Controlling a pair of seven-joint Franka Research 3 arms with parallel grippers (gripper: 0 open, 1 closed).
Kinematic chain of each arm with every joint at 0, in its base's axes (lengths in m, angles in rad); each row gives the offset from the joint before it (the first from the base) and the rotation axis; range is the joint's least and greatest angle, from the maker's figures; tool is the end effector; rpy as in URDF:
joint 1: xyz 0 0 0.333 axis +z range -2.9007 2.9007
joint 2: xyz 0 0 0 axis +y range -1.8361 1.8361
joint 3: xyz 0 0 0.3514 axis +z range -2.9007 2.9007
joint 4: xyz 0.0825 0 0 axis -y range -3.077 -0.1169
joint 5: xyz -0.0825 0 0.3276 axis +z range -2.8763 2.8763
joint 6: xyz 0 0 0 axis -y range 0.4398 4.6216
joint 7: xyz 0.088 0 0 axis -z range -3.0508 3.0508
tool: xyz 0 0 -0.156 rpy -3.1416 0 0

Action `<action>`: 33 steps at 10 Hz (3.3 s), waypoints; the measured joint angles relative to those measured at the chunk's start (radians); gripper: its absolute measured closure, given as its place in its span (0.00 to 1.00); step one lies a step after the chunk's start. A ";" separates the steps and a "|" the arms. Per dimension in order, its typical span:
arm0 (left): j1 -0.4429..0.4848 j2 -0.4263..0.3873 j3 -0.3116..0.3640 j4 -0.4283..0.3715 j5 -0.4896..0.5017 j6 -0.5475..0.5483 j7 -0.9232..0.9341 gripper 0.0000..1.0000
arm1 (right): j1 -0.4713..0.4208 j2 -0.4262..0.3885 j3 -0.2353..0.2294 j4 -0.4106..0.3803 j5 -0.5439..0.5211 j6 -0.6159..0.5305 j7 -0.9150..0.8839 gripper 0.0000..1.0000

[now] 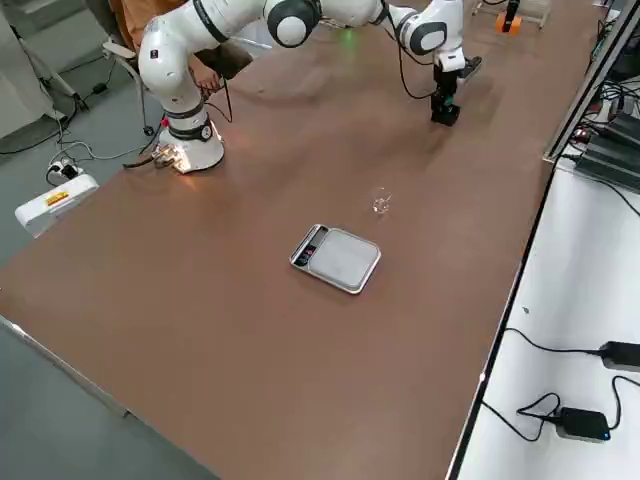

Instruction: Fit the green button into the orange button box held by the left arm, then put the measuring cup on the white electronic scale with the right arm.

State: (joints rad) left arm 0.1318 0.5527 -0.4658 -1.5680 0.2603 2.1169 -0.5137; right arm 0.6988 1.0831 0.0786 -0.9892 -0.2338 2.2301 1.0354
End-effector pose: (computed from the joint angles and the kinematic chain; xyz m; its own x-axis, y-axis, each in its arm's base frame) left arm 0.6487 -0.1503 0.3604 0.9918 0.1180 0.0485 0.1163 -0.9925 0.0371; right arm 0.5892 0.5240 0.2013 0.9645 -0.1785 0.1946 -0.1694 -0.9835 -0.0628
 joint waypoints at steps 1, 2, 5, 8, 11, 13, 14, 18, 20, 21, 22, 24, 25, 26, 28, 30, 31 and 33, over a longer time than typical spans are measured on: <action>0.000 0.000 0.000 0.000 0.000 0.000 0.000 0.21 | 0.000 0.000 0.000 0.000 0.000 0.000 0.001 0.39; 0.000 0.000 -0.001 0.001 0.000 0.000 0.000 0.21 | 0.000 0.000 0.000 0.000 0.000 0.000 0.002 0.39; 0.000 0.000 -0.002 0.010 0.000 0.000 0.000 0.21 | 0.000 0.000 0.000 0.001 0.000 0.000 0.006 0.39; 0.000 0.000 -0.002 0.012 -0.015 0.000 0.000 0.21 | 0.000 0.000 0.000 0.003 0.000 0.001 0.012 0.39; 0.000 0.000 -0.002 0.015 -0.033 0.000 0.000 0.21 | 0.000 0.000 0.001 0.008 0.000 0.001 0.014 0.37; 0.001 0.000 -0.002 0.015 -0.033 0.000 0.000 0.21 | 0.000 -0.005 0.001 0.013 0.000 0.000 0.014 0.37; 0.001 0.000 -0.002 0.016 -0.033 0.000 0.000 0.21 | -0.001 -0.006 0.000 0.015 0.000 0.000 0.014 0.37; 0.001 0.000 -0.002 0.025 -0.036 0.000 0.000 0.21 | -0.006 -0.015 -0.001 0.028 0.000 -0.040 0.014 0.32; 0.000 0.000 -0.003 0.033 -0.047 0.000 -0.001 0.21 | -0.012 -0.046 -0.001 0.031 0.000 -0.078 0.014 0.27; -0.001 0.000 -0.004 0.034 -0.050 0.000 -0.001 0.21 | -0.014 -0.063 -0.001 0.032 0.000 -0.086 0.014 0.21; -0.003 0.000 -0.004 0.035 -0.051 0.000 -0.002 0.21 | -0.014 -0.081 -0.001 0.032 0.000 -0.101 0.014 0.15; -0.005 0.000 -0.008 0.039 -0.051 -0.017 -0.003 0.21 | -0.021 -0.120 -0.002 0.034 0.000 -0.148 0.014 0.00; -0.008 0.000 -0.014 0.048 -0.052 -0.023 -0.003 0.21 | -0.034 -0.146 -0.003 0.036 0.000 -0.204 0.015 0.00; -0.010 0.000 -0.024 0.056 -0.052 -0.026 -0.003 0.21 | -0.063 -0.183 0.003 0.038 0.000 -0.274 0.012 0.00; -0.038 0.001 -0.056 0.083 -0.056 -0.043 -0.022 0.21 | -0.167 -0.272 0.066 0.041 0.000 -0.404 -0.026 0.00; -0.147 0.032 -0.053 0.148 -0.059 -0.066 -0.061 0.21 | -0.268 -0.374 0.111 0.018 0.004 -0.491 -0.123 0.00; -0.222 0.067 -0.030 0.198 -0.059 -0.069 -0.099 0.21 | -0.317 -0.440 0.119 -0.032 0.026 -0.500 -0.185 0.00; -0.397 0.140 0.084 0.283 -0.059 -0.071 -0.153 0.21 | -0.416 -0.601 0.123 -0.169 0.088 -0.513 -0.338 0.00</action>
State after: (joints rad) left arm -0.2653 0.6926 -0.3816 -1.2854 0.2011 2.0456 -0.6670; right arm 0.2825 0.4823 0.2014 -1.1583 -0.1461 1.7168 0.6974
